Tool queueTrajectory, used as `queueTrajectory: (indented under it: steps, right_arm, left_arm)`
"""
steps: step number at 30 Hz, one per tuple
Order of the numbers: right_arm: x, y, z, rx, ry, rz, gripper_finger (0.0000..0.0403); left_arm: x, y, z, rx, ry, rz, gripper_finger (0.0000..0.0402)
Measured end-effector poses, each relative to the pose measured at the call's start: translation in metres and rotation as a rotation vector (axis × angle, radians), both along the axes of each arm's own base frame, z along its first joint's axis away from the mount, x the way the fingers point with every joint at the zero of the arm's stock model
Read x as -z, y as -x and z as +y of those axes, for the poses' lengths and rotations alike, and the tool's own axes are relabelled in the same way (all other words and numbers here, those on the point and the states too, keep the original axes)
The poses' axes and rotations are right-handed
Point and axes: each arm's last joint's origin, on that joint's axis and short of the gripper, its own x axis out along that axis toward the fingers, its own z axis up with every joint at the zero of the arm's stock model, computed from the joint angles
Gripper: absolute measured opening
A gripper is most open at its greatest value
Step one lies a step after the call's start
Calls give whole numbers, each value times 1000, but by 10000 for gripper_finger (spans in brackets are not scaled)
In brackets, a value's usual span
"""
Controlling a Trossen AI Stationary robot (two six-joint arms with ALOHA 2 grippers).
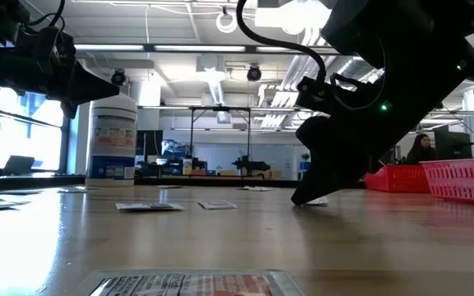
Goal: Pick & Place First Aid Supplies
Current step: Put the ointment pack into the top basket
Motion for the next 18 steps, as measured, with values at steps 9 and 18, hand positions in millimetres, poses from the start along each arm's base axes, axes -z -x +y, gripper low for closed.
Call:
queueTrajectory:
  steps: [9, 18]
  right_arm:
    - [1, 0, 0, 8, -23, 3, 18]
    - [0, 1, 0, 5, -27, -6, 3]
  left_arm:
    - [0, 0, 0, 0, 0, 0, 1]
    - [0, 0, 0, 0, 0, 0, 1]
